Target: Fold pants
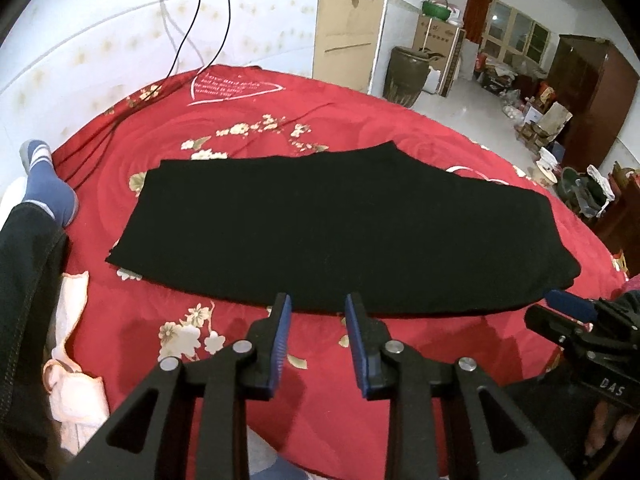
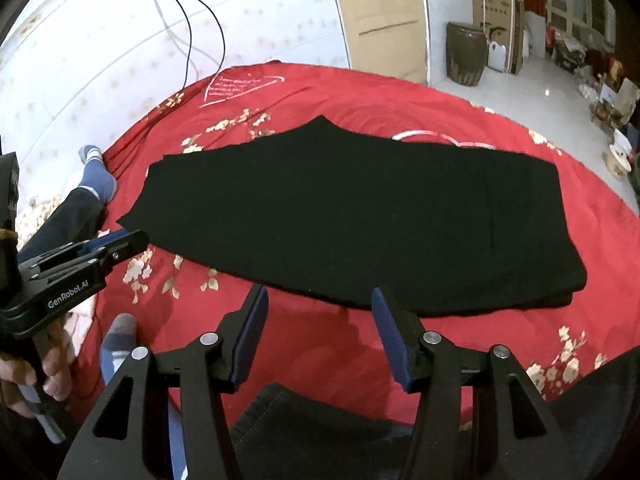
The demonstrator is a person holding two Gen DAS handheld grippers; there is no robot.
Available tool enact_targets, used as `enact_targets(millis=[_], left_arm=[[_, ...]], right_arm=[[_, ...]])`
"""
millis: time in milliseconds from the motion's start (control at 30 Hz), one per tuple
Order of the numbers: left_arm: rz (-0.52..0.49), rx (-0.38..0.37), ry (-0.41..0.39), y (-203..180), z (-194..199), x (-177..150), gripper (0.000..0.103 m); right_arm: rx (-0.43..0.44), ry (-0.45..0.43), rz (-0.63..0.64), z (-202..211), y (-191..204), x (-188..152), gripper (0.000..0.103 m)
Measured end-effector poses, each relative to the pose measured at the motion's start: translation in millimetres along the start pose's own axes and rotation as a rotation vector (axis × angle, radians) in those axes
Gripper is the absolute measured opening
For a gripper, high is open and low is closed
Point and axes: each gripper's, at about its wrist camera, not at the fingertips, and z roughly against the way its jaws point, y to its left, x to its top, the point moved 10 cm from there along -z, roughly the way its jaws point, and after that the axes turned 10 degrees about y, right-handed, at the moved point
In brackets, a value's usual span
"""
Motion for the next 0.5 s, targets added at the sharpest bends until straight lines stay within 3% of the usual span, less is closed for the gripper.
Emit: enact_targets(millis=[500], left_arm=[[0.011, -0.017, 0.005, 2.6, -10.2, 1.8, 0.031]], right_arm=[[-0.008, 0.025, -0.009, -10.3, 1.1, -0.3, 0.055]])
